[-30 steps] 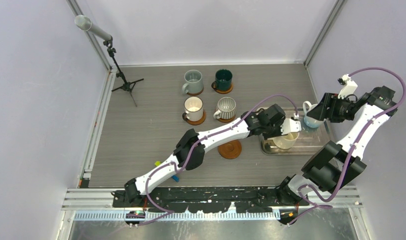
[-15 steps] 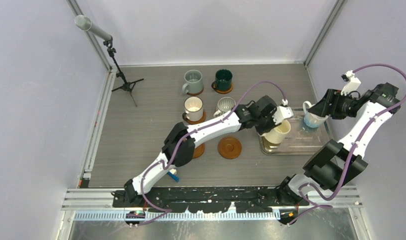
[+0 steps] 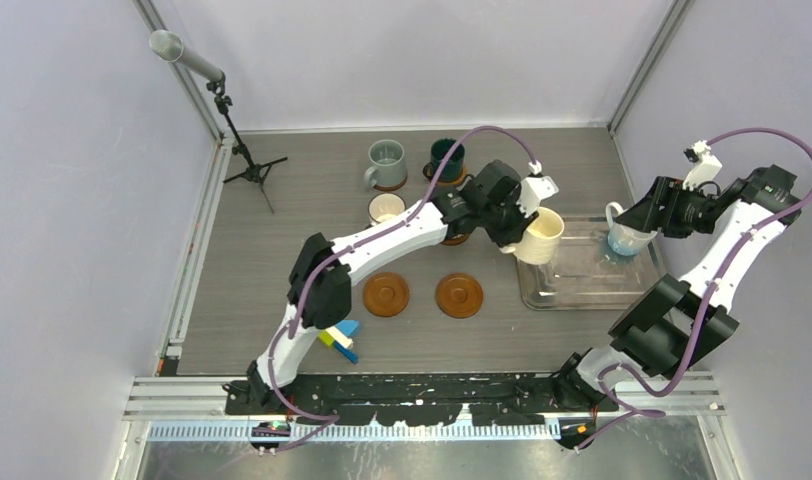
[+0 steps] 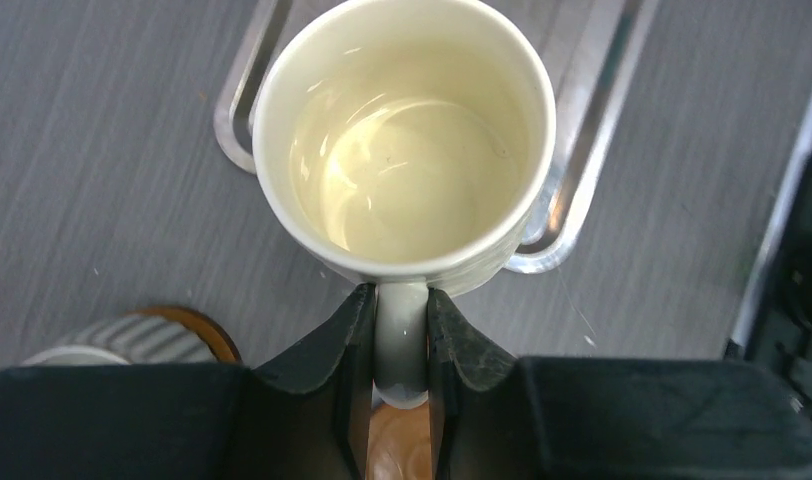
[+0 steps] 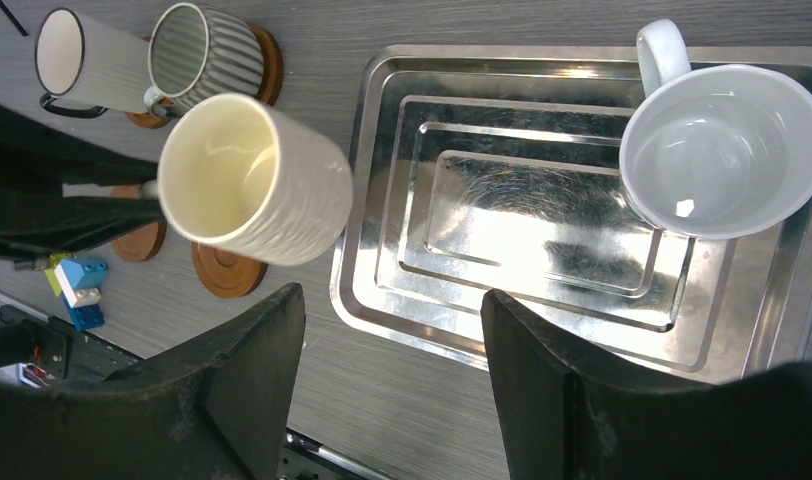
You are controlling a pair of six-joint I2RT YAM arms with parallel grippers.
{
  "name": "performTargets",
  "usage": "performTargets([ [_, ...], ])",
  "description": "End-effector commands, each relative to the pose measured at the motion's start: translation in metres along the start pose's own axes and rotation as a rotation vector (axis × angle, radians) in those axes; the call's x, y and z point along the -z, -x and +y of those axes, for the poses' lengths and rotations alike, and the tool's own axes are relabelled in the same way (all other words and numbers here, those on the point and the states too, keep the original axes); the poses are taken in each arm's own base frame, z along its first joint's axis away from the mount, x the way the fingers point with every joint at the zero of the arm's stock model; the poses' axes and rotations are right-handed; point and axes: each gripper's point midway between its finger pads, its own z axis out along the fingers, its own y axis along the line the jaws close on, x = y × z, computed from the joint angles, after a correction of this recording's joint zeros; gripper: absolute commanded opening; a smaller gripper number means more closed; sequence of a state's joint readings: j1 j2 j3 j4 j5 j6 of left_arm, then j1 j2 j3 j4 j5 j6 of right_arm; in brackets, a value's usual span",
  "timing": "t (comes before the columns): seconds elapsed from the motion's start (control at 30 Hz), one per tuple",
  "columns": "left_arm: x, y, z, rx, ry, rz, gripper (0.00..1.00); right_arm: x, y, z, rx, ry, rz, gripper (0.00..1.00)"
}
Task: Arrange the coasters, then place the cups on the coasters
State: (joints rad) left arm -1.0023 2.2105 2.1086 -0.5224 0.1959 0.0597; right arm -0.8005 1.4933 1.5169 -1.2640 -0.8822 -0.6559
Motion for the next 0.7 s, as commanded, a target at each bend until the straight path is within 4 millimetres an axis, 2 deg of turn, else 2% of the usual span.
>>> performTargets([
  [0.0, 0.08, 0.068, -0.013, 0.011, -0.065, -0.197, 0.0, 0.001, 0.008, 0.006, 0.01, 0.022, -0.023, 0.7],
  [0.2, 0.126, 0.035, 0.0, 0.04, -0.075, -0.153, 0.0, -0.019, 0.0, 0.019, 0.006, 0.059, 0.034, 0.7],
  [0.3, 0.146, 0.008, 0.003, 0.052, -0.093, -0.115, 0.0, -0.03, -0.002, 0.026, 0.008, 0.061, 0.047, 0.7],
  [0.43, 0.171, -0.023, 0.02, 0.118, -0.081, -0.11, 0.0, -0.047, -0.002, 0.036, 0.018, 0.057, 0.067, 0.7],
  [0.5, 0.191, -0.033, 0.018, 0.109, -0.087, -0.12, 0.0, -0.054, -0.002, 0.043, 0.024, 0.058, 0.082, 0.7],
  [0.67, 0.222, -0.077, 0.011, 0.088, -0.071, -0.075, 0.0, -0.066, -0.003, 0.053, 0.019, 0.062, 0.108, 0.7],
])
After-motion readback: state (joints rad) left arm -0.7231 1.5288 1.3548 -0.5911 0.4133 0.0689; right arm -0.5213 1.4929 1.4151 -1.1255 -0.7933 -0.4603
